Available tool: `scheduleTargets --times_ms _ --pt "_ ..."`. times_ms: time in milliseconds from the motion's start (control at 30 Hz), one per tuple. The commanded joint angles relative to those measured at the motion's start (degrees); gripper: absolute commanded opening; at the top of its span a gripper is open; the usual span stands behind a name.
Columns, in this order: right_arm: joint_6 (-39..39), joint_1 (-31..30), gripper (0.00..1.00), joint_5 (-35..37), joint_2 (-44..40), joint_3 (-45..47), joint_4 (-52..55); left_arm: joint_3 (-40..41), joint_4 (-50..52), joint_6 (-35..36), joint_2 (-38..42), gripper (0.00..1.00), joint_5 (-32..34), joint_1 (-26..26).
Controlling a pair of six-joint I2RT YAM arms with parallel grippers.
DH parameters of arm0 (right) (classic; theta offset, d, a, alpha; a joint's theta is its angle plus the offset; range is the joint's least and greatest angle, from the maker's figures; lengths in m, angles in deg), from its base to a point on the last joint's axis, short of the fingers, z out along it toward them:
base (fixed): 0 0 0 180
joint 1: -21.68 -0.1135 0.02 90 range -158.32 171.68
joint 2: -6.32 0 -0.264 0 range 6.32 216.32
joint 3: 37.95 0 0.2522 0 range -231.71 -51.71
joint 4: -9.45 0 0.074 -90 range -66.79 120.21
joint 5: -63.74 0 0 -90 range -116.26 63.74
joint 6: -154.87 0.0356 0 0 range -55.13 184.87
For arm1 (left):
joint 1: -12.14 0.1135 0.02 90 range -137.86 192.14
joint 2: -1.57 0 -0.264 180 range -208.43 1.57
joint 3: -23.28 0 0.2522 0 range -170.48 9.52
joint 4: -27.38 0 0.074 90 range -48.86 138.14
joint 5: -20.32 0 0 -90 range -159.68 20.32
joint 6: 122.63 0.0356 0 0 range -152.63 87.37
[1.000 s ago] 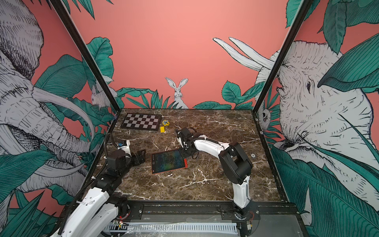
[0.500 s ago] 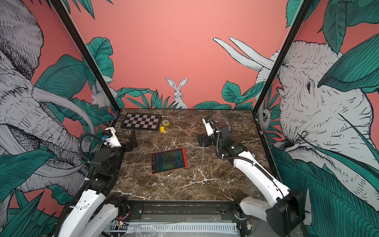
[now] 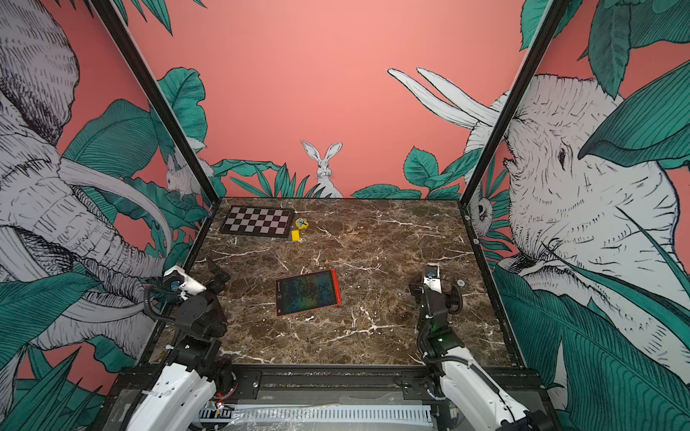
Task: Place the stylus back onto the writing tablet
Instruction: Reset both arms
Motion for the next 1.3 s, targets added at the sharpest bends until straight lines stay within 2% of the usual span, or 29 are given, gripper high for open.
scheduleTargets --times_ms 0,167,300,367,400,467,500,533,567,633,700,733,800,900,967,1000,1033,1100,1133,1167,1200,1233,1267 --pt "3.1 2.4 0.99 1.6 9.1 0.5 -14.0 -0.1 2.6 -3.2 -3.7 0.99 3.2 0.1" --pt "-0.7 4.6 0.99 -5.7 30.4 -6.8 -25.4 -4.2 3.2 1.8 -15.9 0.98 -4.6 0.1" --pt "-4.0 5.4 0.99 -7.9 45.3 -11.9 -35.4 -4.7 -2.6 7.1 -22.8 0.95 -9.6 0.1" --pt "0.2 7.4 0.99 -10.9 40.1 -13.1 -23.3 -5.1 -4.4 10.0 -25.7 0.94 -10.4 0.1" --pt "1.4 8.8 0.99 -13.1 40.5 -12.5 -24.4 -5.3 -4.7 10.5 -27.2 0.94 -10.1 0.1" --pt "2.7 11.0 0.99 -12.2 47.4 -10.5 -37.6 -5.8 -6.2 12.7 -30.6 0.93 -10.5 0.1" --pt "3.3 11.0 0.99 -11.3 48.7 -10.9 -37.3 -5.9 -7.5 14.4 -32.7 0.92 -11.2 0.1" --pt "5.2 11.2 0.99 -11.3 43.8 -13.0 -26.4 -5.9 -9.5 16.4 -34.8 0.92 -12.3 0.1" --pt "6.1 11.5 0.99 -11.4 43.0 -15.2 -20.8 -5.7 -11.5 18.1 -37.3 0.92 -13.1 0.1" --pt "4.6 11.8 0.99 -11.9 46.0 -14.0 -28.6 -5.7 -16.0 20.1 -43.1 0.92 -13.1 0.1" --pt "5.2 11.8 0.99 -12.0 44.4 -14.8 -23.9 -6.9 -21.5 23.2 -48.8 0.94 -10.8 0.0" --pt "5.4 12.0 0.99 -12.0 44.5 -15.4 -22.6 -8.8 -19.7 23.6 -50.4 0.94 -11.0 0.0" --pt "4.9 11.9 0.99 -12.0 45.5 -14.7 -26.4 -11.6 -19.9 25.4 -54.3 0.99 -13.6 0.2" --pt "5.1 11.9 0.99 -11.9 44.8 -15.0 -24.1 -15.7 -22.3 29.7 -60.5 0.99 -19.1 0.3" --pt "5.0 11.9 0.99 -12.1 45.2 -14.8 -25.2 -17.9 -25.6 30.0 -65.4 1.0 -20.9 0.9" --pt "5.0 11.9 0.99 -12.1 45.2 -14.9 -25.1 -19.1 -21.5 28.1 -65.1 1.0 -18.3 1.2" --pt "5.0 11.9 0.99 -12.0 45.1 -15.0 -24.9 -19.9 -18.1 25.8 -64.2 0.99 -19.6 2.5" --pt "5.1 12.0 0.99 -12.1 45.2 -14.9 -24.9 -16.9 -22.9 21.7 -63.6 0.99 -25.0 7.6" --pt "5.0 11.9 0.99 -12.1 45.2 -14.9 -24.8 -14.6 -24.3 18.4 -62.4 1.0 -32.9 11.7" --pt "5.1 11.9 0.99 -12.1 45.1 -15.0 -24.8 -11.3 -29.8 16.9 -62.7 1.0 -39.5 14.2" --pt "5.0 11.9 0.99 -12.0 45.2 -14.9 -24.9 -7.4 -44.1 17.7 -66.7 0.99 -40.3 14.6" --pt "5.0 11.9 0.99 -12.0 45.1 -15.0 -24.9 -5.5 -48.2 18.0 -67.5 0.99 -40.5 14.6" --pt "5.0 11.9 0.99 -12.0 45.1 -14.9 -24.9 -6.2 -41.4 17.0 -64.7 0.99 -39.8 14.6"
